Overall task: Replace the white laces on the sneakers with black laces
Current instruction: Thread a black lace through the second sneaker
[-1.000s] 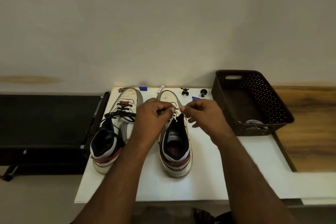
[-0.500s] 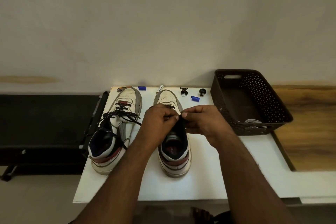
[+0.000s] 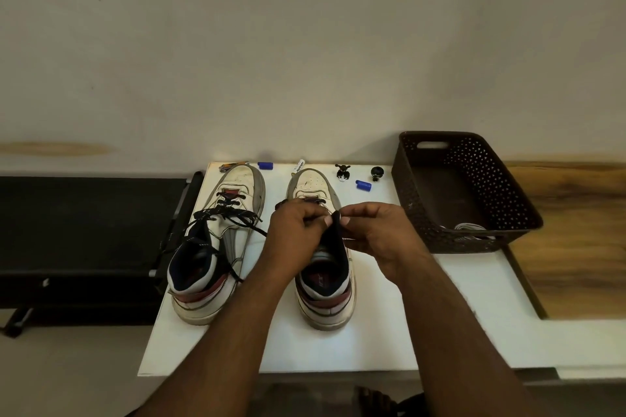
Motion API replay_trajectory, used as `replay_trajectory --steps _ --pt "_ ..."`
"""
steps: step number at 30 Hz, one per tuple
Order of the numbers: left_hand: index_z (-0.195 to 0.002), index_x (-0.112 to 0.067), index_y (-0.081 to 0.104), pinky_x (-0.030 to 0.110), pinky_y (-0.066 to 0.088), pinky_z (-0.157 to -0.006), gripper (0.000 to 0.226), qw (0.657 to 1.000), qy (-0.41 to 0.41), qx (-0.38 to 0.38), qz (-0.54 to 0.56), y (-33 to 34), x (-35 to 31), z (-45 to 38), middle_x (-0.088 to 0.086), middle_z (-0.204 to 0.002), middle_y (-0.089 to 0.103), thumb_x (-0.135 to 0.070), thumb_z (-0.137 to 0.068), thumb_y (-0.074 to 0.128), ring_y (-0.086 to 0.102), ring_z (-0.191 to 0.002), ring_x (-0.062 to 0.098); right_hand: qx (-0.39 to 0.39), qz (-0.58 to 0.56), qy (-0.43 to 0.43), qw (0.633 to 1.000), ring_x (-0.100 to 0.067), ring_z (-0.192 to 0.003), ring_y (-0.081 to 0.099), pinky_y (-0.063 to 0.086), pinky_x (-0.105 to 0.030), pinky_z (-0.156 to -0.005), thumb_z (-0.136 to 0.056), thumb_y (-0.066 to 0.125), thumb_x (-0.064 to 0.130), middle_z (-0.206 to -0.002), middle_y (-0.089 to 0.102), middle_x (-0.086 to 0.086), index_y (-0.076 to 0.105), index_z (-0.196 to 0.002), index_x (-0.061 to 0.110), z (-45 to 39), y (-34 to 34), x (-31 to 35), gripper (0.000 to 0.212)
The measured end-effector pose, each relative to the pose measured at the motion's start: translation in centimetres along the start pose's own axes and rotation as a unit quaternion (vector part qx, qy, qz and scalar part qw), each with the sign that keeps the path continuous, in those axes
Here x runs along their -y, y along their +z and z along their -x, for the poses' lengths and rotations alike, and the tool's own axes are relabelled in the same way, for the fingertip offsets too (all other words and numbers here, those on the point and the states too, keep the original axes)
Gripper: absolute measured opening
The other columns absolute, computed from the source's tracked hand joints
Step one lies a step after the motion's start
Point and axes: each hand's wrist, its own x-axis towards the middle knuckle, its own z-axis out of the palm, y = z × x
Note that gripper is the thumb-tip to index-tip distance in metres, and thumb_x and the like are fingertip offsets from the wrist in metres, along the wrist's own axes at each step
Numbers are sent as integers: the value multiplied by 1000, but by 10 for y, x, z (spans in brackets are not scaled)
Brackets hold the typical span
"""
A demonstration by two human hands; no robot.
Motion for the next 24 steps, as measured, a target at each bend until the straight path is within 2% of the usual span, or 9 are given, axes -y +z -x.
replay_trajectory --steps 5,9,12,15,18,20,21,22,24 --pt "-92 -14 75 32 52 -86 10 999 -32 -7 26 7 3 1 -17 -79 59 -10 -87 68 62 -85 11 -12 -40 20 999 -24 -82 70 57 -30 -69 -84 64 -7 -92 72 -15 71 -98 1 2 4 -6 18" --pt "-81 -35 68 45 49 -93 13 999 -25 -21 -24 6 8 -1 -6 -98 59 -23 -82 73 61 -94 13 -5 -120 56 991 -22 -76 67 55 -28 -63 -84 62 -9 -90 71 -16 70 -94 2 3 10 -7 17" --pt "-104 -31 63 47 47 -96 29 998 -12 -35 -42 3 9 2 -2 -118 50 -30 -78 77 55 -106 14 -52 -82 52 994 -20 -79 65 55 -29 -65 -84 63 -7 -91 71 -12 71 -93 8 3 10 -3 19" --pt "-116 -31 56 46 49 -92 49 998 -2 -42 -49 -2 11 2 -4 -126 42 -31 -74 80 53 -104 15 -164 -24 -22 986 -13 -73 56 48 -25 -60 -88 54 -9 -87 64 -5 67 -91 16 3 8 5 29" --pt "-120 -30 53 43 52 -89 53 998 -1 -43 -44 -3 11 3 -5 -128 40 -28 -74 80 56 -102 17 -304 -236 -134 913 -13 -69 54 49 -22 -59 -91 43 -11 -87 57 -3 59 -88 21 3 -17 23 35" --pt "-122 -29 52 40 52 -89 54 998 -6 -40 -42 -3 9 3 -4 -127 40 -26 -75 79 56 -101 17 -303 -421 -146 842 -14 -72 58 53 -24 -62 -95 38 -6 -95 55 -4 55 -93 24 7 -37 31 35" --pt "-122 -28 53 37 51 -89 53 999 -13 -39 -36 -3 10 2 -4 -125 40 -24 -76 79 54 -102 16 -276 -458 -137 833 -12 -68 55 51 -23 -57 -95 36 -5 -93 54 -4 54 -95 25 10 -40 33 34" --pt "-120 -28 54 30 49 -89 52 999 -19 -40 -24 -4 10 1 -4 -123 40 -23 -75 80 52 -104 15 -246 -440 -124 855 -10 -62 50 45 -21 -50 -95 37 -4 -88 53 -3 55 -96 25 12 -40 34 33" --pt "-119 -29 55 19 38 -85 52 998 -40 -44 5 -6 9 1 -5 -120 37 -21 -75 81 44 -105 10 -187 -206 -112 954 -8 -58 45 35 -20 -47 -95 47 2 -80 56 2 62 -94 23 14 -29 30 26"
